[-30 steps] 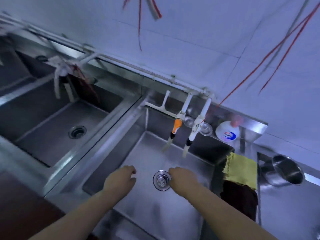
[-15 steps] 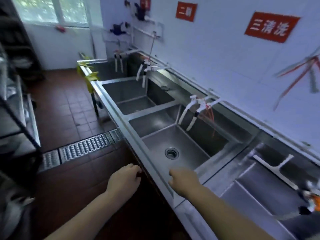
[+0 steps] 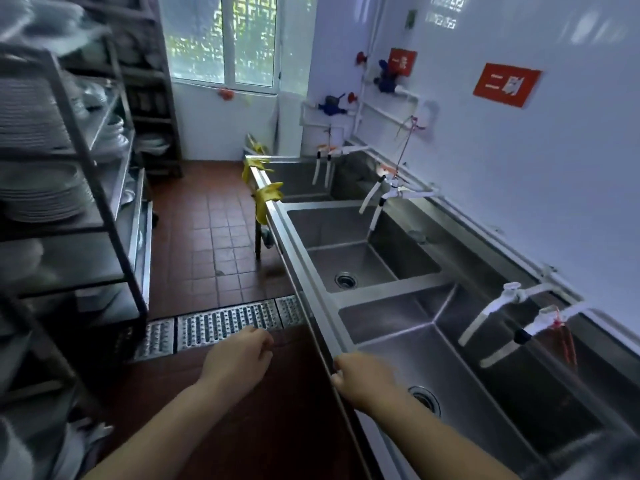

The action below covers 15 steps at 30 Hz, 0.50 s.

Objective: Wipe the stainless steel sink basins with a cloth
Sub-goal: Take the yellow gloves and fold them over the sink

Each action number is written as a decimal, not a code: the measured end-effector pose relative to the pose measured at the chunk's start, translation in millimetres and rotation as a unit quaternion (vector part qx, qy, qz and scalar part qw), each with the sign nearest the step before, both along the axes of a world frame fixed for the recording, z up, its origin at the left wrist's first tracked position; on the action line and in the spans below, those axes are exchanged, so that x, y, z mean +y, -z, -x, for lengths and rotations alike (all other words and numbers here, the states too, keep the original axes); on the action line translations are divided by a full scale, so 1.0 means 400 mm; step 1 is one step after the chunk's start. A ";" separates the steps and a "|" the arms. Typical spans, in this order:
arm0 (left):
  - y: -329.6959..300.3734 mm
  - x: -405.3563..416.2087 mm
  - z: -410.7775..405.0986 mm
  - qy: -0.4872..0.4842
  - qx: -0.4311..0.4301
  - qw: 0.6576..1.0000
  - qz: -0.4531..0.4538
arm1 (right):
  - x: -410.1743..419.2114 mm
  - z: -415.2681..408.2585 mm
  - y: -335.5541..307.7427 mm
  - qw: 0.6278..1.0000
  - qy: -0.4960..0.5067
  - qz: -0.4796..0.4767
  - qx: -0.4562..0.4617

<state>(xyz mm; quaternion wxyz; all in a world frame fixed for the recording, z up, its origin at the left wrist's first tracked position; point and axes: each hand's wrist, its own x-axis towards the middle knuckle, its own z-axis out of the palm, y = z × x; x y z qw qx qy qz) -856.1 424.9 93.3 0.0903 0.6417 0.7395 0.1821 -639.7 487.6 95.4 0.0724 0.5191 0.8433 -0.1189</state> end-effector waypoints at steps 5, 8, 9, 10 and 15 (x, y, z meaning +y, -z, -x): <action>-0.050 0.222 0.167 -0.035 0.069 0.996 0.033 | 0.278 0.187 0.025 0.999 -0.050 0.013 0.011; -0.082 0.336 0.263 -0.058 0.097 0.993 0.041 | 0.423 0.302 0.013 0.997 -0.074 0.010 0.025; -0.086 0.367 0.293 -0.066 0.099 0.992 0.042 | 0.466 0.339 0.009 0.996 -0.081 0.006 0.030; -0.087 0.395 0.324 -0.075 0.096 0.992 0.045 | 0.507 0.374 0.005 0.996 -0.088 0.002 0.034; -0.049 0.520 0.478 -0.105 0.076 0.989 0.063 | 0.677 0.533 0.006 0.993 -0.112 -0.004 0.029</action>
